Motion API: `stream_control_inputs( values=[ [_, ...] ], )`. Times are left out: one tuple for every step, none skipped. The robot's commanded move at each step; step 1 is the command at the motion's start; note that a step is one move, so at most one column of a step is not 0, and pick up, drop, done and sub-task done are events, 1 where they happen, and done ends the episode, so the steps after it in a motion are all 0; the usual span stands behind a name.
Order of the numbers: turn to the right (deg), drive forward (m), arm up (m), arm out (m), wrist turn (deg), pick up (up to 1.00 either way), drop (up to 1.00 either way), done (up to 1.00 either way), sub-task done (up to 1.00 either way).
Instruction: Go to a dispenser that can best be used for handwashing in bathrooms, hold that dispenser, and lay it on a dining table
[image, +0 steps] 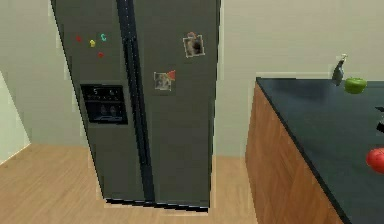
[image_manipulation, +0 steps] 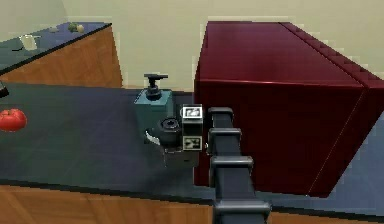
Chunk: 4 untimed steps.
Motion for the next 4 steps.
stream_control_inputs(
  values=[
    [0.0,0.00,0.06,0.00,0.0,0.00,0.00,0.00,0.00],
    [0.0,0.00,0.00,0.00,-45.0,0.00,0.00,0.00,0.00],
    [0.0,0.00,0.00,0.00,-45.0,0.00,0.00,0.00,0.00],
    [0.0,0.00,0.00,0.00,-27.0,0.00,0.00,0.00,0.00]
  ],
)
